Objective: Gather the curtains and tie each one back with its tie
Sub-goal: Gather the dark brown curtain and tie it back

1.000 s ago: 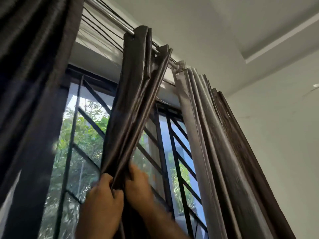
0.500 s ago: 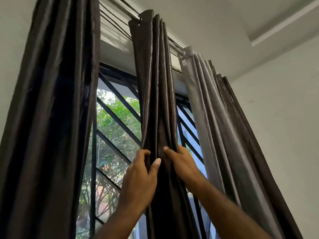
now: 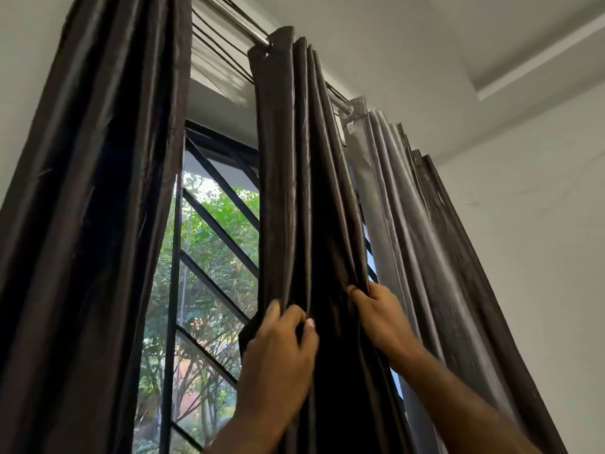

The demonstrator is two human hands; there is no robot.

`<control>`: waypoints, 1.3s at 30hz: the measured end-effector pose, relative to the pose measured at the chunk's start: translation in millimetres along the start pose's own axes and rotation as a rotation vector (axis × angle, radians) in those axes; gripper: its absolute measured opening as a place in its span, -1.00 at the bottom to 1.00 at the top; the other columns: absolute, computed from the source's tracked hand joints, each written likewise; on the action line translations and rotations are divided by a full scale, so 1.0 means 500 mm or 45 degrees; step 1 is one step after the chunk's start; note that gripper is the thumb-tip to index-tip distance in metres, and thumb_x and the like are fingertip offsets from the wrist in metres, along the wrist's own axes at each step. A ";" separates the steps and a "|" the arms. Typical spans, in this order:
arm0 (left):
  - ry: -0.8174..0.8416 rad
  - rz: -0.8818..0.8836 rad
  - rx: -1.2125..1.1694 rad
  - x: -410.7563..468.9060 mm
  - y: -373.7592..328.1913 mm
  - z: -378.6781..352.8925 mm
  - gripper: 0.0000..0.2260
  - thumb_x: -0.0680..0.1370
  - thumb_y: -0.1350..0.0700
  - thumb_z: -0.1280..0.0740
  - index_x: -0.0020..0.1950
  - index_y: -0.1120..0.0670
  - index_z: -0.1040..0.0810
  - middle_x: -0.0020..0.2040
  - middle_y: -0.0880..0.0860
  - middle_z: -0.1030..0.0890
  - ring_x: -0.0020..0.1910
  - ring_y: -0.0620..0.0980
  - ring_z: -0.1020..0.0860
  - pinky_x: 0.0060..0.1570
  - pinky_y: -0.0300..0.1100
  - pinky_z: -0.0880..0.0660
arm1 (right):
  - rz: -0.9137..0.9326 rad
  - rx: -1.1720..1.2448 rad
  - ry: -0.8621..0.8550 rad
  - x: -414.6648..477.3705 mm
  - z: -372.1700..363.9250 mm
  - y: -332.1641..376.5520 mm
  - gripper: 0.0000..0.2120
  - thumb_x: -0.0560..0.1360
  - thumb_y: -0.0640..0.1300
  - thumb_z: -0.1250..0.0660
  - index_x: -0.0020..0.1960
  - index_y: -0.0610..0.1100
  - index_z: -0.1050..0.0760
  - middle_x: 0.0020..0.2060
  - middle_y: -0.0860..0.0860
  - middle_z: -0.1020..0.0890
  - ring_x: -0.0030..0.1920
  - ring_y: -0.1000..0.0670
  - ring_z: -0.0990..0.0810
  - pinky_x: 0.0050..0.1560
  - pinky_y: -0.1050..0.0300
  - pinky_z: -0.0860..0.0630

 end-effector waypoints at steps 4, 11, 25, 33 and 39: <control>0.147 -0.132 -0.024 -0.007 -0.054 -0.031 -0.81 0.57 -0.06 -0.17 0.08 -0.02 -0.46 0.17 -0.02 -0.46 0.11 0.14 -0.56 0.04 0.07 -0.52 | 0.048 0.277 0.309 -0.033 -0.077 0.039 -0.55 0.48 0.33 -0.32 0.01 -0.05 -0.66 -0.10 -0.03 -0.75 -0.03 -0.04 -0.73 0.08 -0.05 -0.62; -0.016 0.105 -0.243 -0.026 0.014 0.043 -0.59 0.46 0.28 -0.35 0.14 -0.16 -0.37 0.02 -0.08 -0.60 0.02 0.00 -0.59 -0.01 -0.08 -0.51 | 0.134 -0.051 0.114 -0.030 -0.107 0.070 -0.73 0.64 -0.01 -0.22 -0.10 -0.11 -0.60 -0.22 -0.04 -0.69 -0.19 -0.04 -0.66 -0.05 -0.05 -0.59; 0.031 0.014 -0.331 -0.058 -0.018 0.146 -0.75 0.39 0.05 -0.31 0.05 -0.09 -0.57 -0.06 -0.14 -0.56 -0.06 -0.10 -0.59 -0.03 -0.03 -0.57 | 0.226 0.531 0.299 -0.126 -0.175 0.195 -0.69 0.50 0.15 -0.40 -0.10 -0.12 -0.60 -0.29 0.00 -0.70 -0.22 -0.02 -0.70 -0.16 0.09 -0.61; 0.151 0.410 -0.203 -0.036 0.139 0.099 -0.36 0.44 -0.11 -0.49 0.45 -0.13 -0.30 0.30 -0.02 -0.52 0.30 0.04 -0.49 0.26 0.05 -0.42 | -0.103 0.755 0.253 -0.106 -0.067 0.090 -0.88 0.57 -0.19 -0.35 0.07 -0.03 -0.58 -0.16 0.08 -0.77 -0.17 0.09 -0.75 -0.22 0.20 -0.66; 0.039 0.265 -0.250 -0.038 0.127 0.089 -0.76 0.49 0.14 -0.48 0.05 -0.07 -0.48 -0.06 -0.11 -0.58 -0.11 -0.03 -0.64 -0.18 -0.13 -0.54 | -0.117 0.733 0.184 -0.094 -0.030 0.059 -0.64 0.56 -0.23 -0.36 0.33 -0.05 -0.46 0.16 -0.07 -0.67 0.13 -0.09 -0.68 0.20 -0.12 -0.61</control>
Point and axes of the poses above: each hand's wrist, its own x-axis towards the middle knuckle, its own z-axis out of the back of the hand, y = z × x, the point moved 8 cm from there along x, towards the middle knuckle
